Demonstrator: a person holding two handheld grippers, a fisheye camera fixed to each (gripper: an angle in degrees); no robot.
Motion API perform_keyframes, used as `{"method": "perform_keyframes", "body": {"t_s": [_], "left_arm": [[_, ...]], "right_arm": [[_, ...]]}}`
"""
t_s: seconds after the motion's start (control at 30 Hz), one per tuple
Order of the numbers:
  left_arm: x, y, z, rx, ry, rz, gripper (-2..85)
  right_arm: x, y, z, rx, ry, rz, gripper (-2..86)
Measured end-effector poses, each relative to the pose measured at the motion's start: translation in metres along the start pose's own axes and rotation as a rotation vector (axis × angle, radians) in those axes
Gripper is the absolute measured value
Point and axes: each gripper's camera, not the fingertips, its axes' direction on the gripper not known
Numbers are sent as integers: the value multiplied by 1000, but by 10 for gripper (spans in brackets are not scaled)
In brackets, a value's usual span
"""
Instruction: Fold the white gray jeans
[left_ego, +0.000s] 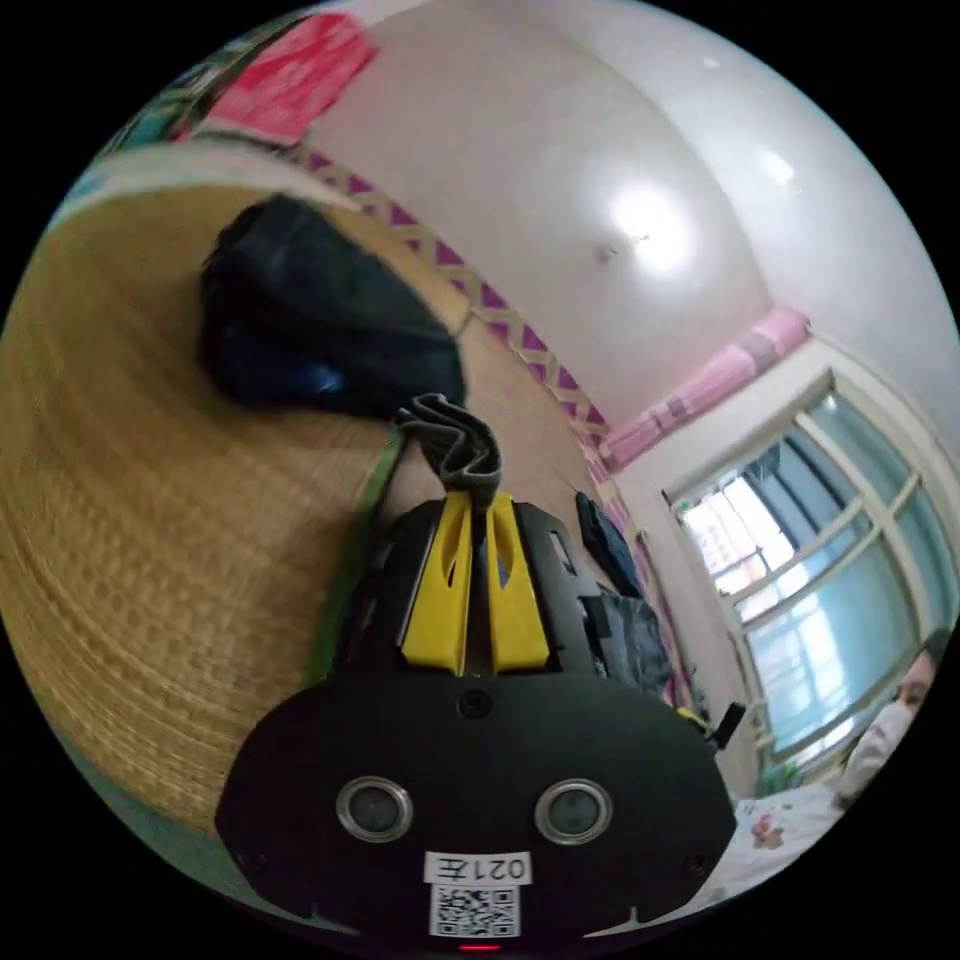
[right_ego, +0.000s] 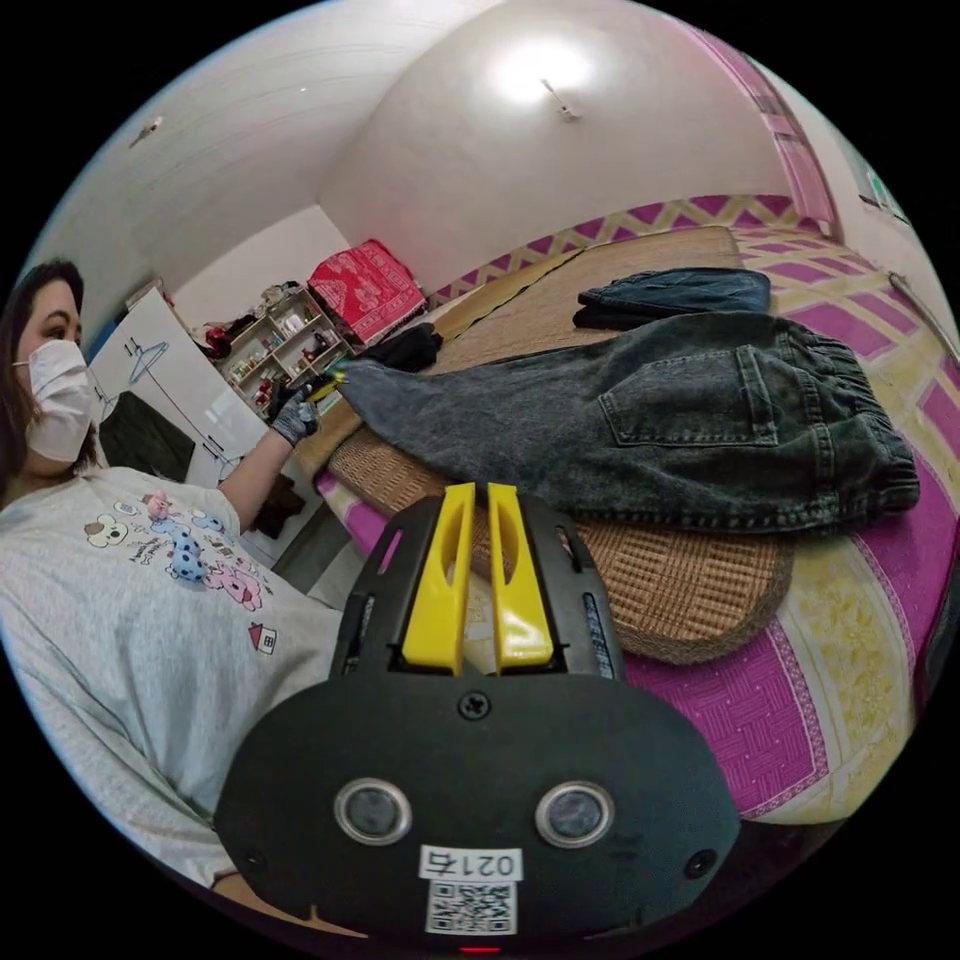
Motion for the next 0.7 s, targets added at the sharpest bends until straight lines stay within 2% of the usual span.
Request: {"method": "perform_keyframes", "body": {"t_s": [0.13,0.2,0.3,0.5,0.7], "left_arm": [[134,16,40,-58,23,300,-9],[214,47,89,-118,28,459,-9],[285,99,170,-253,65,560,-9],[320,210,314,-564,20,555,-8],[349,236,313,-511,39,599,-1]], "right_arm": [[15,16,-14,52,-7,23,5],[21,23,-18,69,-15,40,4],[26,34,-24,88,-43,49,3],[33,55,-48,129,-48,77,2],[50,65,-73,183,-17,123,13]]}}
